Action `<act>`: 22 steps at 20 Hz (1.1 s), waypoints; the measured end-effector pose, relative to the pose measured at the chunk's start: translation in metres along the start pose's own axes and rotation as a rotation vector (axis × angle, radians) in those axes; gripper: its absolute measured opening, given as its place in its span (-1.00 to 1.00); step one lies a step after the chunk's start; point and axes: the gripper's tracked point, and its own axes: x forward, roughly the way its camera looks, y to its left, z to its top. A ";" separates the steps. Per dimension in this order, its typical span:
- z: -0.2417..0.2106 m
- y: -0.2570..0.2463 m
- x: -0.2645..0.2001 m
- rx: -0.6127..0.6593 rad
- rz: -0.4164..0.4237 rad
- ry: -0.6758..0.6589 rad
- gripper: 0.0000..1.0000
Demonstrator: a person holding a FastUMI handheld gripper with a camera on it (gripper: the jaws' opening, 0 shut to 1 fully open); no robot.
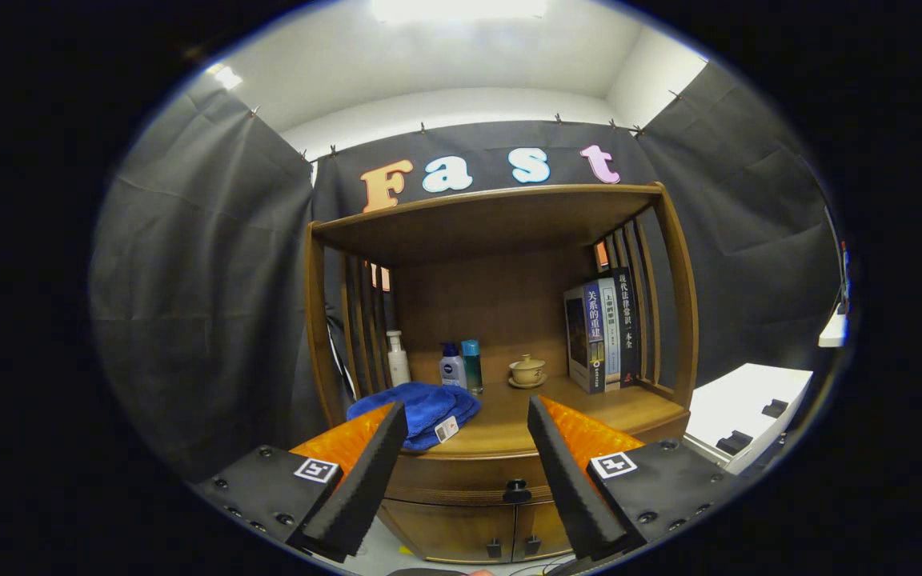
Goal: Pull open the drawer, take out the items inside it, and place them on the countertop above the cabinet.
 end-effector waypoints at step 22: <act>-0.215 -0.077 0.108 -0.094 -0.045 0.248 0.98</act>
